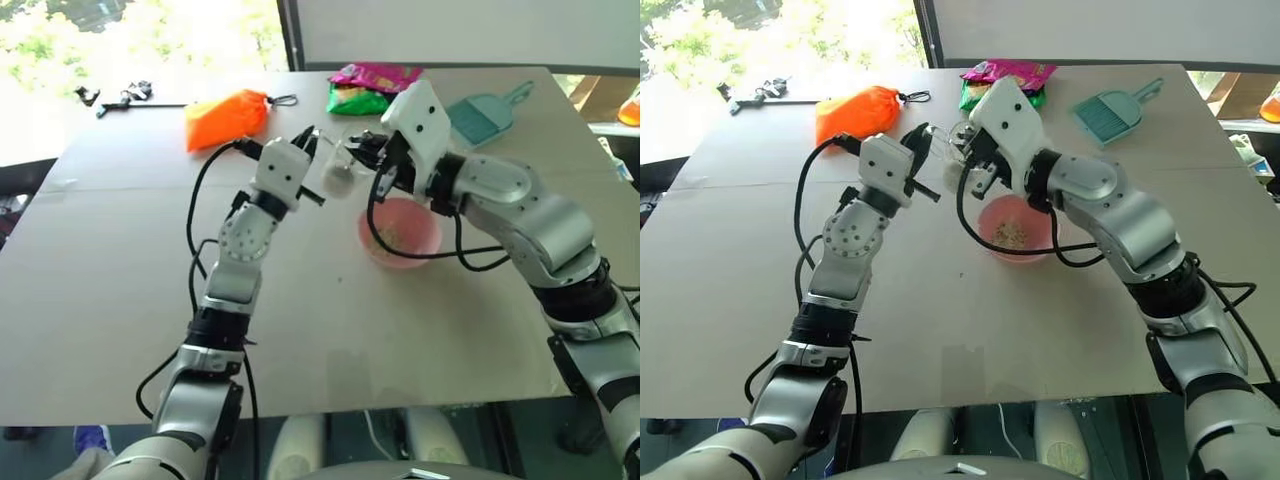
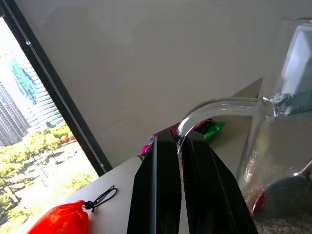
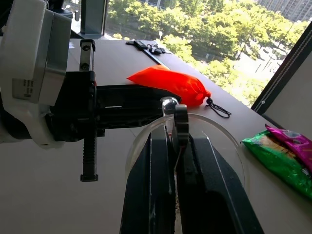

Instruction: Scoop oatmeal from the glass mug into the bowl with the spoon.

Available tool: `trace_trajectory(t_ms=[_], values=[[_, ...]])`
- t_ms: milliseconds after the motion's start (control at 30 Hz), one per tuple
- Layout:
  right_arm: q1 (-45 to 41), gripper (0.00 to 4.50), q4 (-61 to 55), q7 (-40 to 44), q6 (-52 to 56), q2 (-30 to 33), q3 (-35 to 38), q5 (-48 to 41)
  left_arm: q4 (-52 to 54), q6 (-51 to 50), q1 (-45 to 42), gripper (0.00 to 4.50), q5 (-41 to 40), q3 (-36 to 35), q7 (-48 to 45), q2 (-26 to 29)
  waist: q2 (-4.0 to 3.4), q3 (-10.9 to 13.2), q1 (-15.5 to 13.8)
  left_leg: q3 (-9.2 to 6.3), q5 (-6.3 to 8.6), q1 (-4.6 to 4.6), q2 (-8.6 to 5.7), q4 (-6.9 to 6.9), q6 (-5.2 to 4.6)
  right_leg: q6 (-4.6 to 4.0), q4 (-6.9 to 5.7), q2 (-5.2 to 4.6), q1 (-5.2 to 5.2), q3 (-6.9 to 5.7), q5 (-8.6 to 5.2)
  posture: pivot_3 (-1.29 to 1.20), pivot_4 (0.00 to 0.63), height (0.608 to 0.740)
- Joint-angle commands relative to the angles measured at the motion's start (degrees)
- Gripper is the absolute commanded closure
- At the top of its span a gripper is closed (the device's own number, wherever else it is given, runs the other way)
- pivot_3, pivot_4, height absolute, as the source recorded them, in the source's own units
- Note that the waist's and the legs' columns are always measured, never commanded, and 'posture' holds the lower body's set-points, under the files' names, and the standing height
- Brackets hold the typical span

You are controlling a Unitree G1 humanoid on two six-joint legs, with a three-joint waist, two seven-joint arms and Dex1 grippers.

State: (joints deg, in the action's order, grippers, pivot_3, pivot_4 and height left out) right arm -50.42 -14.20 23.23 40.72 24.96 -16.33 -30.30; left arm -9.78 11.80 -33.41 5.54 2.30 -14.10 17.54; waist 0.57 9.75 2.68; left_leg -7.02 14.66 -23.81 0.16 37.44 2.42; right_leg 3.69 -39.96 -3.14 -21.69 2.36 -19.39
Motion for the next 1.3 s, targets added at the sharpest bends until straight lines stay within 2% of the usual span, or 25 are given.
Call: trace_trajectory(t_ms=[33,300,633,1300], values=[[-1.47,4.50,-0.56,-0.95,6.79,-3.22,7.39,-7.22,4.41,2.08,-0.21,4.41,0.93,-0.27,1.20,-0.05,0.00,0.00,-0.01,0.00,0.00,0.00,0.00,0.01,0.00,0.00,-0.01,0.00,0.00,0.00,0.00,0.00,0.150,0.740],[-6.94,4.50,4.94,-7.71,21.09,-9.08,22.84,-17.76,5.57,0.91,1.03,4.41,1.28,-0.60,2.26,-1.03,-0.01,-0.01,-0.01,-0.02,0.00,0.00,-0.01,0.03,0.01,0.00,-0.05,0.00,0.01,-0.01,0.00,0.00,0.150,0.740],[-11.30,4.50,8.90,-14.50,26.75,-9.58,33.92,-22.77,3.99,-0.17,1.39,4.41,1.08,-1.46,2.54,-0.28,-0.02,-0.01,0.89,0.00,0.00,0.00,-0.02,0.03,0.00,0.00,-0.09,-0.01,0.00,0.01,0.00,0.00,0.150,0.740],[-10.47,4.50,8.18,-18.38,28.08,-8.75,36.19,-25.60,4.13,-2.09,2.22,4.41,1.00,-0.92,2.43,-0.68,-0.03,-0.02,1.46,0.03,-0.01,0.02,-0.02,0.04,0.00,0.00,-0.15,-0.01,0.00,0.04,0.00,0.00,0.150,0.740]])
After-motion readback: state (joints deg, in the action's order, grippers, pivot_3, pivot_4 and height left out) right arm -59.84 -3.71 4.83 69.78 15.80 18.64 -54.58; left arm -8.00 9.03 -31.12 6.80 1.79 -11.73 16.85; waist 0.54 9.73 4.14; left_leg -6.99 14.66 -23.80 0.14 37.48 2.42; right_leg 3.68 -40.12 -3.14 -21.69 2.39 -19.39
